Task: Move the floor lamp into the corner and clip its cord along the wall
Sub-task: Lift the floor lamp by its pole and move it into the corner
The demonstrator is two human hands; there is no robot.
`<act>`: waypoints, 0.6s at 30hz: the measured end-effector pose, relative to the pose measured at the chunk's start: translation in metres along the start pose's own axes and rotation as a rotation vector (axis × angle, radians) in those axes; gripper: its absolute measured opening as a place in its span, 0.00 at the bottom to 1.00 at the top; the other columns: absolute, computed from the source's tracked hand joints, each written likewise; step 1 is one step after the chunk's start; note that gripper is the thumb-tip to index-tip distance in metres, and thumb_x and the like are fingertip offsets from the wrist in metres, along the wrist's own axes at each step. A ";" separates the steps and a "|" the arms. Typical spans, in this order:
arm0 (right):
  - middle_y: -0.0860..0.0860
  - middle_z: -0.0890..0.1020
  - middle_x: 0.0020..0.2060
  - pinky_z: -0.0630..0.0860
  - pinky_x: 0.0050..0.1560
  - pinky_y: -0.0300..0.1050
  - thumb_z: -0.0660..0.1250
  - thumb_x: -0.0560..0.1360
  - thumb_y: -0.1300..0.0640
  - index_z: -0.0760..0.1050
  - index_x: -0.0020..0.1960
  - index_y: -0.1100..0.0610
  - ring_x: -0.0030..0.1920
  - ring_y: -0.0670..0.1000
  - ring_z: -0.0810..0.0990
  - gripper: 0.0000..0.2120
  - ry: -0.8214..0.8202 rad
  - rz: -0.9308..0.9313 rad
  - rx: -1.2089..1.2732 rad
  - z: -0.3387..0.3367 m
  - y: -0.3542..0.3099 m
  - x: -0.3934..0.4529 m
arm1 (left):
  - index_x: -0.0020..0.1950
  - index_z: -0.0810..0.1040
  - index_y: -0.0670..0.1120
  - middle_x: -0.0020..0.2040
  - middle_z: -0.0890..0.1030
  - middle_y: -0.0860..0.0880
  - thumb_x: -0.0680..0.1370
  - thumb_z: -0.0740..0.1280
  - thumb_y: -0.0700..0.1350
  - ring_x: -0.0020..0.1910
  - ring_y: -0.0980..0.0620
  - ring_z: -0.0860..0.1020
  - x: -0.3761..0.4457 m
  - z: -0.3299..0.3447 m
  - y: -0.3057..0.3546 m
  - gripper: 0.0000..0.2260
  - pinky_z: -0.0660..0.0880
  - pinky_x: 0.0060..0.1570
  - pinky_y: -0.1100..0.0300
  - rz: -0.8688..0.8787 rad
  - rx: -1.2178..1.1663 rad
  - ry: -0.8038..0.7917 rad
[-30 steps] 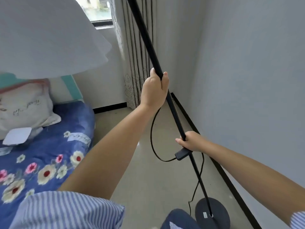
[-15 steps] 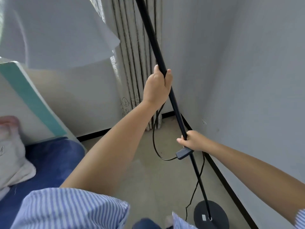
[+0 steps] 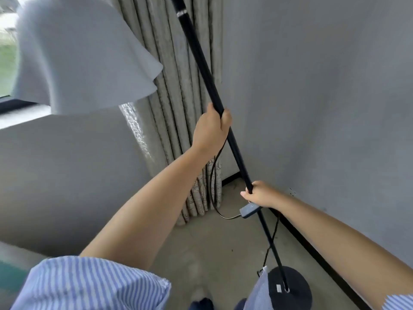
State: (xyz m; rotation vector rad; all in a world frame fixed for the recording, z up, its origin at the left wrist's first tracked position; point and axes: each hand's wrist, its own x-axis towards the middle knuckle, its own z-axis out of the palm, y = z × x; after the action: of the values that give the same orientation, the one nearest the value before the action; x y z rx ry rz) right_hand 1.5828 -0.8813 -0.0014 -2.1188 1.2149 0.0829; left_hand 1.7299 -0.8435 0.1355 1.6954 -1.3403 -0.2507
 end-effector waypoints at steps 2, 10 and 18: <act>0.50 0.64 0.24 0.58 0.29 0.43 0.59 0.74 0.54 0.61 0.28 0.57 0.26 0.49 0.64 0.18 -0.006 0.023 -0.026 -0.006 -0.012 0.029 | 0.45 0.65 0.42 0.26 0.67 0.51 0.80 0.54 0.43 0.24 0.51 0.66 0.028 -0.002 -0.017 0.07 0.66 0.28 0.56 -0.009 -0.018 -0.028; 0.51 0.63 0.23 0.57 0.29 0.44 0.59 0.74 0.53 0.57 0.25 0.54 0.27 0.51 0.63 0.21 -0.040 0.044 -0.038 -0.031 -0.021 0.133 | 0.63 0.61 0.34 0.32 0.75 0.48 0.80 0.54 0.43 0.30 0.49 0.74 0.121 0.019 -0.050 0.16 0.73 0.29 0.57 -0.102 -0.065 -0.094; 0.49 0.65 0.24 0.59 0.29 0.42 0.60 0.75 0.50 0.59 0.25 0.51 0.26 0.48 0.64 0.21 -0.040 -0.005 0.024 -0.063 -0.018 0.216 | 0.62 0.61 0.32 0.27 0.71 0.51 0.81 0.54 0.42 0.24 0.55 0.70 0.190 0.043 -0.064 0.15 0.68 0.20 0.67 -0.100 0.002 -0.057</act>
State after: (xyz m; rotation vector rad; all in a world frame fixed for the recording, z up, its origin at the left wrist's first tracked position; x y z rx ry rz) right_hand 1.7012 -1.0718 -0.0240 -2.0892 1.1822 0.1069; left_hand 1.8173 -1.0292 0.1338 1.7715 -1.2993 -0.3578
